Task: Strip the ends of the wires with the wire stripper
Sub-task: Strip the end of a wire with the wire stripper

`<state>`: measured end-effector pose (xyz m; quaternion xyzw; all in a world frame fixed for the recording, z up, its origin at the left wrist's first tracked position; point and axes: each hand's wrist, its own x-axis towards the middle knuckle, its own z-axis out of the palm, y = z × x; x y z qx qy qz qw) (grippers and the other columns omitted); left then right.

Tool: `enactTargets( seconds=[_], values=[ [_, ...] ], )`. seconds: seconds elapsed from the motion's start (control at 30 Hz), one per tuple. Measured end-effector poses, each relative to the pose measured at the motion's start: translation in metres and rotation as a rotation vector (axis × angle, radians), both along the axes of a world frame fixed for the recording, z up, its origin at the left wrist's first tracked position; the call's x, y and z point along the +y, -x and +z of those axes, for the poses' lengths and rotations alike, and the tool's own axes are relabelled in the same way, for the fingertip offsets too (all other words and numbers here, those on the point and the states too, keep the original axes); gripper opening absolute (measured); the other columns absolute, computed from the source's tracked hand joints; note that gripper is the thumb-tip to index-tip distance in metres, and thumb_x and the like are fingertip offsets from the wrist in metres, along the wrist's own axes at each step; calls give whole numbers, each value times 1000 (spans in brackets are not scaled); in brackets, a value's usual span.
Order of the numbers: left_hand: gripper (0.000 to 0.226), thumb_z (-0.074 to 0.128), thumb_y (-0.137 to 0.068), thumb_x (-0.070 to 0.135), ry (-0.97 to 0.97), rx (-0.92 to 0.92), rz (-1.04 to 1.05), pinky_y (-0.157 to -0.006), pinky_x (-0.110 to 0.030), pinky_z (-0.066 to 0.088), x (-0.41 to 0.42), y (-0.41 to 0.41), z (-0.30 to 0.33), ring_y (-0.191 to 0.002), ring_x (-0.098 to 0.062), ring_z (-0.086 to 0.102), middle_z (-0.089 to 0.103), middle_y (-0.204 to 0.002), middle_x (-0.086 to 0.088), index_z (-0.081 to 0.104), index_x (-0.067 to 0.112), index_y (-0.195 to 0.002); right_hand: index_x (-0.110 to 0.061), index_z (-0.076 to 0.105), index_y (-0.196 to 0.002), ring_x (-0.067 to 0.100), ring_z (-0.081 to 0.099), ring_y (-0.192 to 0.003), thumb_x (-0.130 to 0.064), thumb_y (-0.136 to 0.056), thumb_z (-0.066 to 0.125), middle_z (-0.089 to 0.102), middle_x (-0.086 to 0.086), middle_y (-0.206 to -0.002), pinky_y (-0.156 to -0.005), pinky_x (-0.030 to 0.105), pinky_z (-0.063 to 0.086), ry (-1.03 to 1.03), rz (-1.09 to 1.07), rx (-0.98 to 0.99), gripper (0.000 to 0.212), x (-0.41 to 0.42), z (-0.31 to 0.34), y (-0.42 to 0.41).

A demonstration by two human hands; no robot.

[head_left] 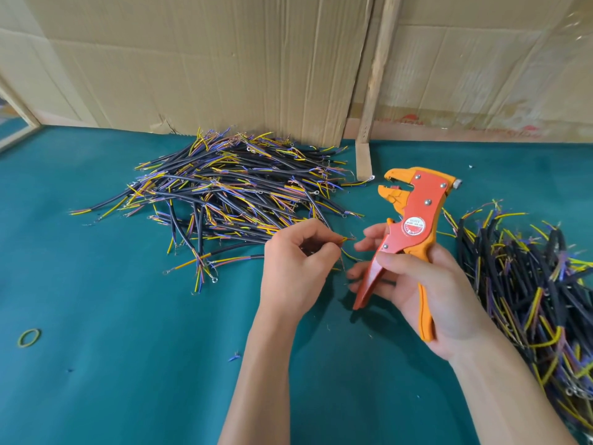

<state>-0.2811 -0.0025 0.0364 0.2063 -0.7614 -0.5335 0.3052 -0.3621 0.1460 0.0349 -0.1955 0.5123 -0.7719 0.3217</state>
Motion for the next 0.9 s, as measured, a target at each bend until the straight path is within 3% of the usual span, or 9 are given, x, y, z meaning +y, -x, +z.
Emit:
enactTargets(
  seconds=[0.1,0.23,0.4,0.57,0.73,0.9],
  values=[
    [18,59,-71,14,-30,9,32,-59,-28,47,-1,0,-1,-65,-21,62,73,-72,1,76,17,-75,-4,68,-113,45,69,-83,-7,-79,66,71,22,-104,-71,52,60,-15,-29,11,35,0,1,-1],
    [19,65,-83,1,-142,64,56,-63,-27,49,1,3,-2,-63,-10,59,71,-70,9,77,16,-83,-12,71,-121,48,70,-86,-8,-77,69,66,31,-84,-69,51,60,-47,-7,18,44,-2,4,-7],
    [22,64,-85,-5,-198,106,15,-61,-24,52,3,3,-2,-62,-14,62,74,-73,5,76,13,-84,-18,67,-129,50,66,-82,-9,-76,72,70,30,-91,-76,69,53,-68,58,41,54,-10,1,-15],
    [17,68,-85,-3,-272,111,7,-66,-33,54,3,4,-4,-67,-18,67,71,-71,-5,74,12,-83,-18,63,-136,47,70,-87,-7,-78,70,67,18,-84,-73,52,59,-1,49,-16,60,-11,4,-16],
    [17,70,-82,-2,-211,70,-1,-56,-25,49,3,4,-4,-61,-11,61,69,-69,1,76,14,-81,-18,61,-139,46,68,-85,-6,-77,69,66,19,-88,-74,50,58,13,66,-32,63,-13,5,-18],
    [19,70,-81,2,-171,54,16,-62,-41,56,6,4,-3,-67,-14,63,70,-74,5,77,19,-80,-19,61,-138,44,68,-84,-8,-78,69,67,19,-87,-75,52,58,-4,69,-29,62,-15,6,-18]
  ],
)
